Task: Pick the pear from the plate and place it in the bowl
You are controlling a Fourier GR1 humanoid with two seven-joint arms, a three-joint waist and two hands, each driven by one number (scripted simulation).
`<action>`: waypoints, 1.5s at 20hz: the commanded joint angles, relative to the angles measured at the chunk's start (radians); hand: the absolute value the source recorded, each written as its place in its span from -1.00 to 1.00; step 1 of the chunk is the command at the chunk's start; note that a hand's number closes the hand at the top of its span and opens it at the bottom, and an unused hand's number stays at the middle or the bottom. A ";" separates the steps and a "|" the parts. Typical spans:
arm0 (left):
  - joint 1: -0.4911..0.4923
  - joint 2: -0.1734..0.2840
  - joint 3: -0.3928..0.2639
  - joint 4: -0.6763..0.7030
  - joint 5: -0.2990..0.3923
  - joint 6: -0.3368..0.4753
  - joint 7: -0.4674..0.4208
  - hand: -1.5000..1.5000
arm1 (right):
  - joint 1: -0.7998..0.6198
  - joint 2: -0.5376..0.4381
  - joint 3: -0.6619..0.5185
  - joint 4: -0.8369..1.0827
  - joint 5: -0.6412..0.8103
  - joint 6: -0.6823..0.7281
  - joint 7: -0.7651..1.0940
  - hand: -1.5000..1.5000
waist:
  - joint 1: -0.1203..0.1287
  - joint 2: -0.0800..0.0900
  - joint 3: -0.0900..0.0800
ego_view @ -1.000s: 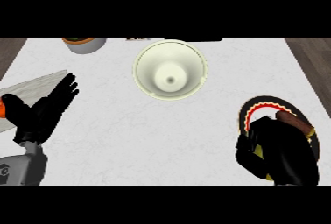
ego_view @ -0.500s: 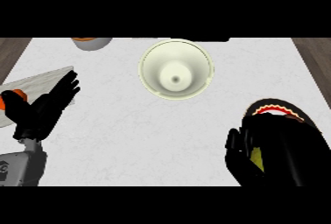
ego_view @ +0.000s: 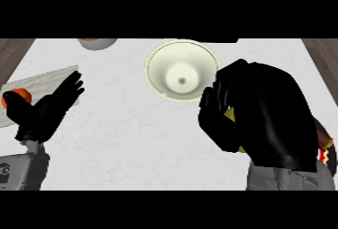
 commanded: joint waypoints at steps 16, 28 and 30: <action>-0.029 -0.004 0.001 -0.034 0.006 0.006 0.042 0.00 | -0.400 0.012 -0.216 0.895 0.131 -0.458 -0.130 1.00 | 0.017 0.013 0.002; -0.017 -0.029 -0.030 0.007 -0.024 -0.010 -0.035 0.00 | -0.479 -0.023 -0.436 1.428 0.036 -0.797 -0.541 1.00 | 0.043 0.028 0.002; -0.064 -0.041 -0.037 0.006 -0.024 0.012 0.016 0.00 | -0.496 -0.023 -0.457 1.503 0.032 -0.834 -0.571 1.00 | 0.054 0.036 0.003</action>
